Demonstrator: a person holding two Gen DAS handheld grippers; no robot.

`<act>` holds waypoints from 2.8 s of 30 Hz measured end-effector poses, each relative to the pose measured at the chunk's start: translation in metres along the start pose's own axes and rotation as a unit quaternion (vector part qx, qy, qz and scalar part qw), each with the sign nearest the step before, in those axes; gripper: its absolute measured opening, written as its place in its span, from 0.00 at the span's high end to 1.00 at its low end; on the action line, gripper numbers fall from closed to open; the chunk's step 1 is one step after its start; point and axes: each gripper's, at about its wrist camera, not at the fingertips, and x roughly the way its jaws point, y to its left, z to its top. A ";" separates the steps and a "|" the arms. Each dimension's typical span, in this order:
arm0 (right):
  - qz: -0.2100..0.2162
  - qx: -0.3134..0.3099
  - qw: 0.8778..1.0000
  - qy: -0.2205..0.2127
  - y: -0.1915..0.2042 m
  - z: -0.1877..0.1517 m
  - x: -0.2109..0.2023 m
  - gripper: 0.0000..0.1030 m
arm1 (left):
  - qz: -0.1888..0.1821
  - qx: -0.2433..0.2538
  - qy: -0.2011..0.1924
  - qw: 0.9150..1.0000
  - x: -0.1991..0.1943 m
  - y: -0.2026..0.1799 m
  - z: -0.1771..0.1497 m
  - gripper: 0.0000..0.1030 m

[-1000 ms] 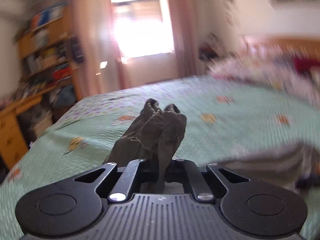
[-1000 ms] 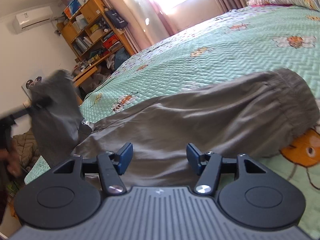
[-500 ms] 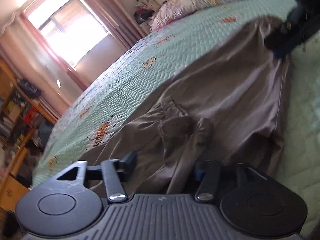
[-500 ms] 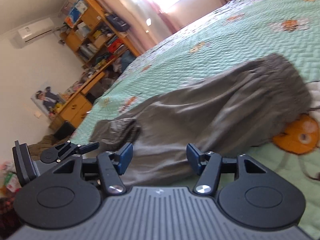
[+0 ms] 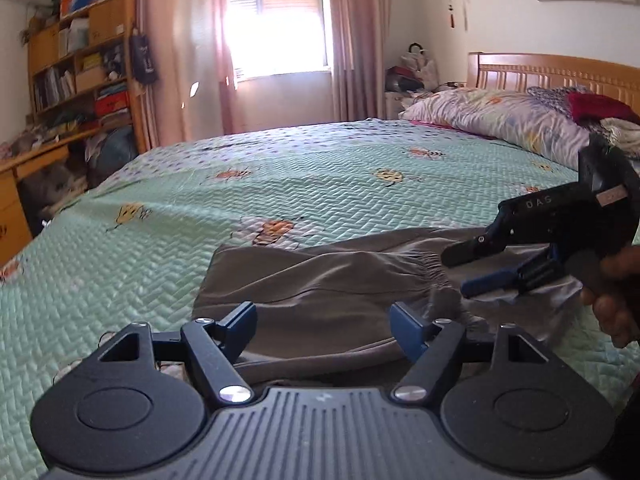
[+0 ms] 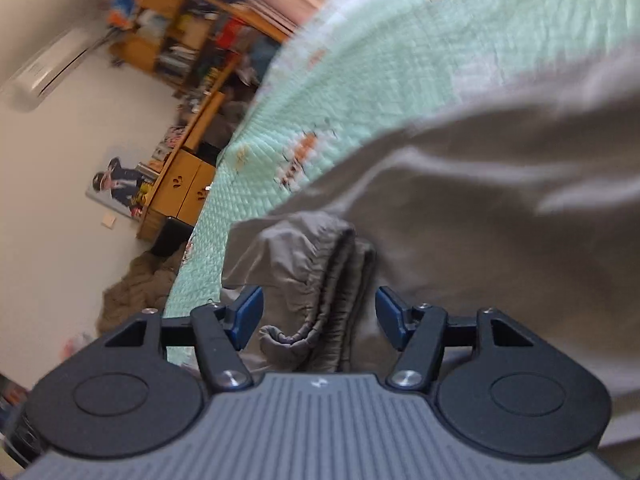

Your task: Fold clothes

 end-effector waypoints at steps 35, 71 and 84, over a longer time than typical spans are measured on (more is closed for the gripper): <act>-0.101 -0.160 0.981 -0.038 0.029 0.031 -0.007 0.65 | 0.039 0.018 0.093 0.995 0.071 0.034 -0.012 0.17; 0.085 -0.026 0.996 -0.012 0.022 -0.004 -0.002 0.63 | 0.031 -0.139 0.060 0.988 0.032 0.076 0.021 0.08; -0.010 -0.138 0.990 -0.020 0.045 -0.033 -0.008 0.52 | 0.058 -0.042 0.111 0.991 0.049 0.052 -0.003 0.12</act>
